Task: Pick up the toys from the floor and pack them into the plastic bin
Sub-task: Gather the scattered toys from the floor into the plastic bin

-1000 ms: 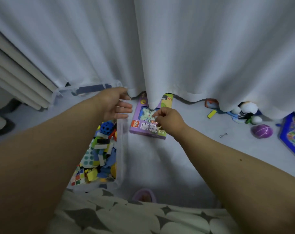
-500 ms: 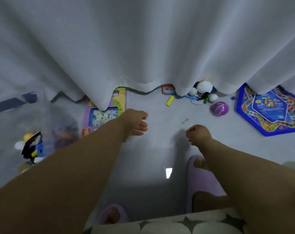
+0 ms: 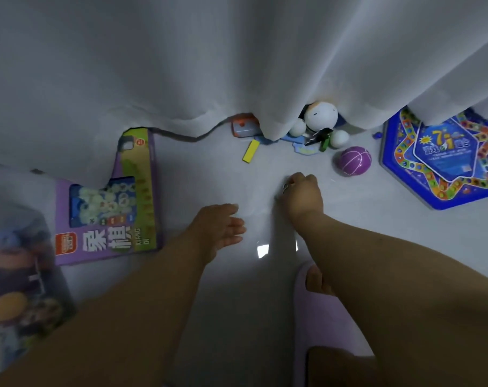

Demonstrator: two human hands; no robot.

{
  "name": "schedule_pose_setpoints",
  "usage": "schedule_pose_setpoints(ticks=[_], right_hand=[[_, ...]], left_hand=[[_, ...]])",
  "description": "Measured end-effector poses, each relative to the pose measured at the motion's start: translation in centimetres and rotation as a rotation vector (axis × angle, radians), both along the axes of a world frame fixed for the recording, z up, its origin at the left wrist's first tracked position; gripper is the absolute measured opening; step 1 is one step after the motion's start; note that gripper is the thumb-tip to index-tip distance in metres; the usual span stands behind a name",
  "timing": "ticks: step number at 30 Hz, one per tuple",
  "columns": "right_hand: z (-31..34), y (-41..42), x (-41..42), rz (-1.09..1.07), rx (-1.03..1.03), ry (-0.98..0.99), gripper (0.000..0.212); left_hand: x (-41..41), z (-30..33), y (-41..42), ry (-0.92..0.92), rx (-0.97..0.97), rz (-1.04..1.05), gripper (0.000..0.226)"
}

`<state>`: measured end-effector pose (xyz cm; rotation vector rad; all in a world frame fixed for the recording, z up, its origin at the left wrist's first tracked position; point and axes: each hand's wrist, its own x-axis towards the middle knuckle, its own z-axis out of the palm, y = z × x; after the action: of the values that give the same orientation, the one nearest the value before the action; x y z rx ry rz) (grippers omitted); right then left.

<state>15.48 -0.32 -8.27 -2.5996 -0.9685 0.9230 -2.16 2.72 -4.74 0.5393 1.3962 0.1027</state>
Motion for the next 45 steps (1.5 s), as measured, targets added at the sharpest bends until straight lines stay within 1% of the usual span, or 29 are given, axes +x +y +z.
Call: schedule_pose_setpoints(ticks=[4, 6, 8, 10, 12, 13, 15, 16, 17, 19, 21, 22, 24, 25, 27, 29, 30, 32, 34, 36, 39, 42, 45], right_hand=[[-0.8, 0.8, 0.1, 0.092, -0.036, -0.055, 0.024], [-0.8, 1.1, 0.0, 0.091, -0.054, -0.066, 0.023], [-0.6, 1.0, -0.4, 0.072, -0.014, -0.030, 0.020], [-0.2, 1.1, -1.1, 0.006, 0.077, 0.069, 0.014], [0.7, 1.5, -2.3, -0.078, 0.205, 0.267, 0.016], [1.2, 1.6, -3.0, -0.058, 0.249, 0.345, 0.017], [2.3, 1.9, -4.4, 0.098, 0.272, 0.385, 0.013], [2.6, 1.9, -4.9, 0.156, 0.298, 0.353, 0.010], [2.8, 2.1, -5.0, 0.163, 0.348, 0.301, 0.009], [3.1, 2.5, -3.9, 0.051, 0.464, 0.161, 0.012], [3.1, 3.4, -1.1, -0.078, 0.541, 0.003, 0.024], [3.1, 4.0, 0.7, -0.094, 0.525, -0.104, 0.033], [3.1, 5.2, 4.3, -0.039, 0.396, -0.324, 0.052], [3.0, 5.6, 5.7, 0.019, 0.318, -0.372, 0.060], [2.6, 6.3, 7.7, 0.146, 0.196, -0.344, 0.071], [2.0, 6.4, 8.6, 0.214, 0.154, -0.293, 0.073], [1.8, 6.3, 8.5, 0.191, 0.172, -0.272, 0.071], [1.2, 6.1, 7.7, 0.084, 0.225, -0.220, 0.061], [0.6, 5.5, 6.1, 0.024, 0.224, -0.219, 0.050], [0.0, 4.9, 5.0, -0.024, 0.273, -0.212, 0.035], [-0.6, 4.3, 4.5, 0.019, 0.306, -0.192, 0.018], [-0.5, 3.8, 4.1, 0.037, 0.342, -0.157, 0.015], [0.7, 3.0, 1.0, 0.034, 0.539, -0.091, 0.022]], left_hand=[[1.0, -1.2, 0.5, -0.044, -0.059, 0.078, 0.017], [1.5, -1.6, 0.5, -0.053, -0.074, 0.108, 0.016], [2.0, -1.7, 0.5, -0.063, -0.088, 0.153, 0.016], [2.4, -1.8, 0.6, -0.073, -0.097, 0.191, 0.022], [2.6, -2.0, 0.8, -0.102, -0.122, 0.233, 0.033], [2.6, -2.0, 1.0, -0.138, -0.142, 0.265, 0.038], [2.7, -2.1, 1.2, -0.243, -0.179, 0.372, 0.044], [2.7, -2.1, 1.3, -0.285, -0.190, 0.424, 0.044], [2.8, -2.1, 1.4, -0.299, -0.189, 0.449, 0.042], [3.0, -2.1, 1.5, -0.242, -0.155, 0.415, 0.039], [3.0, -2.1, 1.5, -0.182, -0.116, 0.343, 0.038], [3.0, -2.1, 1.5, -0.172, -0.109, 0.325, 0.038], [3.0, -2.1, 1.4, -0.162, -0.115, 0.320, 0.037], [3.0, -2.1, 1.3, -0.158, -0.120, 0.326, 0.037], [3.2, -2.0, 1.1, -0.155, -0.128, 0.338, 0.035], [3.4, -2.0, 0.8, -0.152, -0.135, 0.341, 0.034], [3.4, -2.0, 0.7, -0.150, -0.137, 0.339, 0.033], [3.5, -1.9, 0.5, -0.147, -0.142, 0.337, 0.033], [3.5, -1.8, 0.4, -0.152, -0.144, 0.332, 0.033], [3.6, -1.8, 0.2, -0.163, -0.147, 0.333, 0.033], [3.6, -1.9, 0.0, -0.188, -0.155, 0.347, 0.033], [3.8, -1.8, 0.0, -0.210, -0.169, 0.370, 0.033], [4.0, -1.8, 0.3, -0.230, -0.180, 0.418, 0.038]])
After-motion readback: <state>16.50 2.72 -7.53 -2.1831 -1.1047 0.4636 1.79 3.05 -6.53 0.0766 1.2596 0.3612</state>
